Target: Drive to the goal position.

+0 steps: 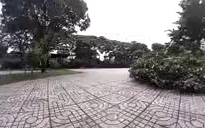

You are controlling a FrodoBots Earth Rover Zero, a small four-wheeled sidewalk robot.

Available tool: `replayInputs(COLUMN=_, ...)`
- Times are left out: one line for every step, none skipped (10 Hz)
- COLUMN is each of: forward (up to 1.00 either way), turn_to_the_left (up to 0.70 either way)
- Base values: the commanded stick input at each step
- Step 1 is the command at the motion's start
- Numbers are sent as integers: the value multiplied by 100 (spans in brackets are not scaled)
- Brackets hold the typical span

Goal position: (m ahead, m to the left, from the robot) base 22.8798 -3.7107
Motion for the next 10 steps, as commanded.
replayInputs(forward=100, turn_to_the_left=0)
replayInputs(forward=100, turn_to_the_left=0)
replayInputs(forward=100, turn_to_the_left=0)
replayInputs(forward=100, turn_to_the_left=0)
replayInputs(forward=100, turn_to_the_left=0)
replayInputs(forward=100, turn_to_the_left=0)
replayInputs(forward=100, turn_to_the_left=0)
replayInputs(forward=100, turn_to_the_left=0)
replayInputs(forward=100, turn_to_the_left=0)
replayInputs(forward=100, turn_to_the_left=0)
